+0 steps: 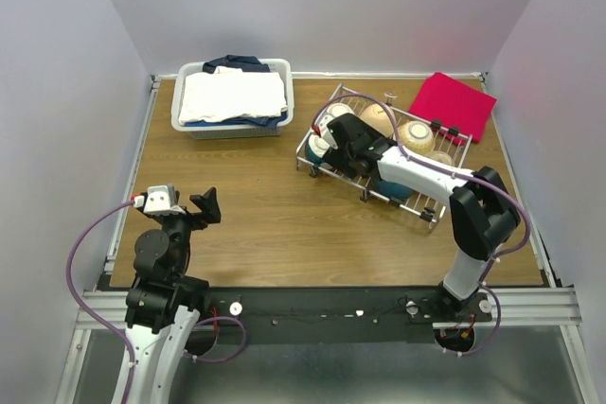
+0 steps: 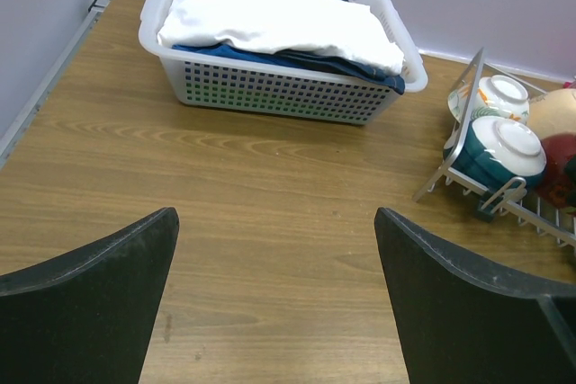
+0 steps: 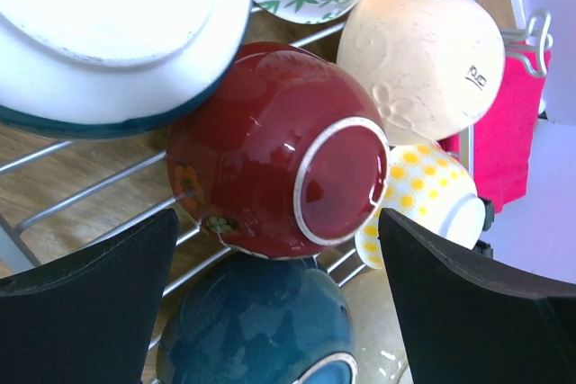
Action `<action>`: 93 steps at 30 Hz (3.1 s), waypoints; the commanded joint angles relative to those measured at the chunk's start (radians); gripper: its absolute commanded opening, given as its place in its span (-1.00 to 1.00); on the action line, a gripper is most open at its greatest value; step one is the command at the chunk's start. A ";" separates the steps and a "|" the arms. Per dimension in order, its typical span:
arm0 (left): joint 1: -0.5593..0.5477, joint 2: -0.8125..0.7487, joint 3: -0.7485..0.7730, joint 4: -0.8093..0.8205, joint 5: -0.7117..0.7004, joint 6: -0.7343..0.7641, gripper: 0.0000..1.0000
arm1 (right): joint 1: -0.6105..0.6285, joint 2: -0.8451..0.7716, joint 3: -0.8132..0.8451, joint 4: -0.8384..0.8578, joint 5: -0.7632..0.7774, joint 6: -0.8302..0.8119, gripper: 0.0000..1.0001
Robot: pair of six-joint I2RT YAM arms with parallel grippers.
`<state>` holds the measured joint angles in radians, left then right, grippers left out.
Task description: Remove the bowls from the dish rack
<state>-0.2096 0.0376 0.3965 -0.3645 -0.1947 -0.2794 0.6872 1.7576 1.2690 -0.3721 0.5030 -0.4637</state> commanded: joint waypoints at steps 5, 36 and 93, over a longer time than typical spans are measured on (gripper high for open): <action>0.003 -0.001 0.022 -0.007 -0.029 -0.010 0.98 | 0.029 0.083 0.013 0.050 -0.009 -0.066 1.00; 0.003 -0.016 0.024 -0.019 -0.046 -0.021 0.98 | 0.075 0.249 -0.106 0.110 0.221 0.034 1.00; 0.003 0.063 0.045 0.027 0.063 -0.024 0.98 | 0.118 -0.069 0.136 -0.011 0.224 0.256 -0.16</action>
<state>-0.2096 0.0376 0.4019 -0.3897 -0.2192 -0.2989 0.7975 1.7607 1.3300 -0.3408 0.7708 -0.3237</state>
